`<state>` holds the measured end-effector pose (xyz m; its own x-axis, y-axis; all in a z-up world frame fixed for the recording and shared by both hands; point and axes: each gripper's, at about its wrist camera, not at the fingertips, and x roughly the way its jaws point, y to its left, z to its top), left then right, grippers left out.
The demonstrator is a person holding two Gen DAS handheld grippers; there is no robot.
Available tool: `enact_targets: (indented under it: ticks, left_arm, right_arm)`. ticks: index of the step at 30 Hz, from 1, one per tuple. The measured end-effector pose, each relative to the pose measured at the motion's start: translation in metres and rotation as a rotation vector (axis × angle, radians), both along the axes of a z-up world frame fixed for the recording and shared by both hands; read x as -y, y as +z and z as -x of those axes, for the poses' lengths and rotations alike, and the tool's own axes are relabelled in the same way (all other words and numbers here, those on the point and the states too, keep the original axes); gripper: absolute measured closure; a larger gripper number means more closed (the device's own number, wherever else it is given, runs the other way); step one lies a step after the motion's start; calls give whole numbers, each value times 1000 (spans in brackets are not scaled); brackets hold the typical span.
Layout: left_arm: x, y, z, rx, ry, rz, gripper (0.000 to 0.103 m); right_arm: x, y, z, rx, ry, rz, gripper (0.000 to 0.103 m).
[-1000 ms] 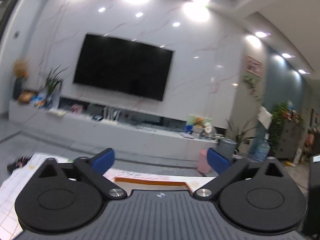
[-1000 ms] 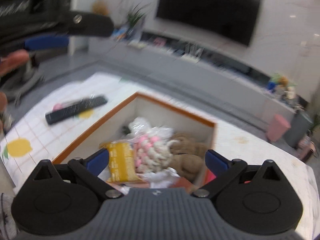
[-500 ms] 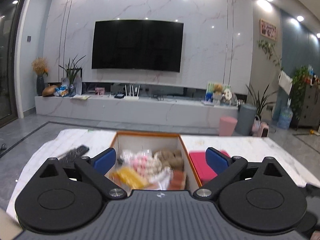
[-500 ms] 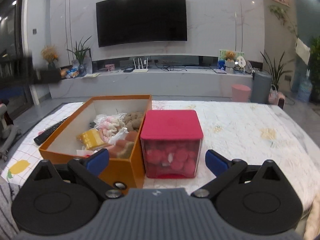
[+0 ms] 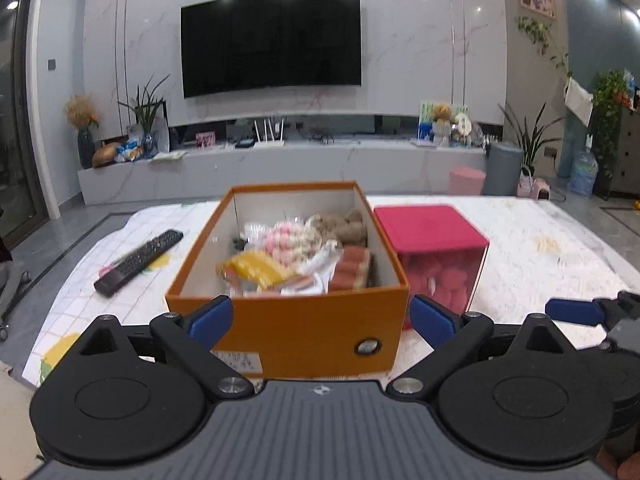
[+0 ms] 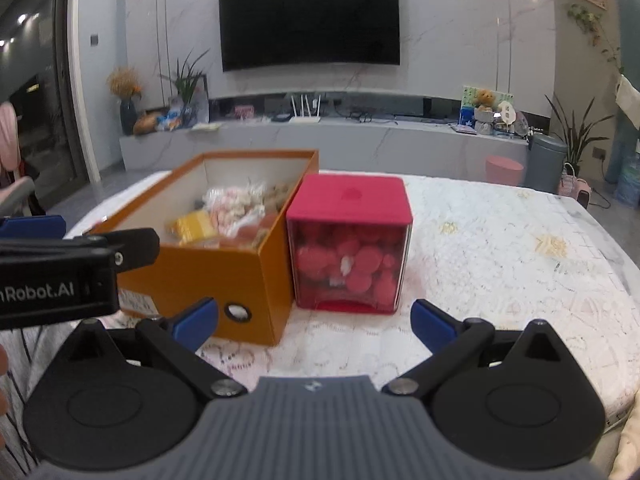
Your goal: Organize soft objects
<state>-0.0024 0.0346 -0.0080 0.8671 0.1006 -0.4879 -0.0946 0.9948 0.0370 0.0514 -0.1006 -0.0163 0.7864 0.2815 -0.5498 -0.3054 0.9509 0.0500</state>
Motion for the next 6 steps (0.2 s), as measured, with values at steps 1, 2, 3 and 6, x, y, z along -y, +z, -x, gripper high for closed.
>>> enact_targets:
  ticks: [1, 2, 3, 6]
  left_arm:
    - [2, -3, 2, -1, 5, 1, 0]
    - [2, -5, 2, -2, 10, 8, 0]
    - [1, -6, 2, -6, 9, 14, 0]
    - [3, -7, 3, -4, 8, 12, 0]
  right_arm:
    - [-1, -1, -1, -3, 3, -5, 3]
    - [-1, -2, -1, -5, 4, -15, 3]
    - [-3, -3, -1, -5, 8, -11, 3]
    - [-7, -4, -1, 7, 17, 1, 3]
